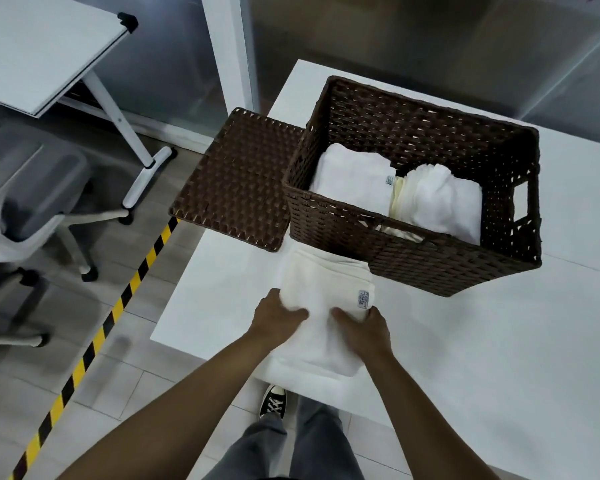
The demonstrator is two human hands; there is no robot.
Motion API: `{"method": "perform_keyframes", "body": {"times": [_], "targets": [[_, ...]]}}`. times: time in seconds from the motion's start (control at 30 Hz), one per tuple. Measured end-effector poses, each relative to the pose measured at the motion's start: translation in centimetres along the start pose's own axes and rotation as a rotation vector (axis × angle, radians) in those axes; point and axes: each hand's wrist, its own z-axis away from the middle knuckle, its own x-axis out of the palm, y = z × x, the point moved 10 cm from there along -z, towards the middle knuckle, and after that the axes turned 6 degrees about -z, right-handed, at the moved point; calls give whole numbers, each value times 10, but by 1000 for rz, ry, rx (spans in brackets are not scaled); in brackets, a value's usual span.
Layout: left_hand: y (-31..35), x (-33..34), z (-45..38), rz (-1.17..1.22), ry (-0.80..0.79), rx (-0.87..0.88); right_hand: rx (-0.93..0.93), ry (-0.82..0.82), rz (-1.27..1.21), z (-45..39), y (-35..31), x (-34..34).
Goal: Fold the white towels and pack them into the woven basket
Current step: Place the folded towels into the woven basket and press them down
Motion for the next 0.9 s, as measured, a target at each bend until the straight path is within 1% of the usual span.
{"method": "perform_keyframes", "body": {"times": [0.07,0.1,0.17,0.23,0.33,0.4,0.47,0.53,0.6,0.67,0.73,0.83,0.9], "targets": [[-11,3,-6,128,-23,-73,26,3,-9,-2,3,2],[-14,5,-9,148,-46,-83,40,-16,-38,-3,5,3],[-12,8,-11,106,-93,-42,79,-98,-155,-3,7,9],[-10,10,-11,-1,-97,0,117,-151,-260,-2,8,11],[-19,9,-14,-117,-48,-13,50,-186,-309,0,-7,17],[-31,6,-19,-108,-35,-30,32,-218,-302,2,-13,25],[-38,4,-20,-60,-52,-13,44,-337,-344,7,-18,36],[-38,1,-14,14,-76,-2,94,-449,-394,14,-17,43],[-29,-6,-2,127,-89,21,110,-475,-425,22,-19,42],[-22,-11,9,258,-122,41,80,-478,-452,32,-26,40],[-18,-14,24,360,-209,56,67,-510,-492,46,-34,40],[-10,-16,52,505,-385,47,45,-573,-535,67,-53,33],[-3,-23,70,595,-456,48,20,-601,-540,80,-71,26]]}}
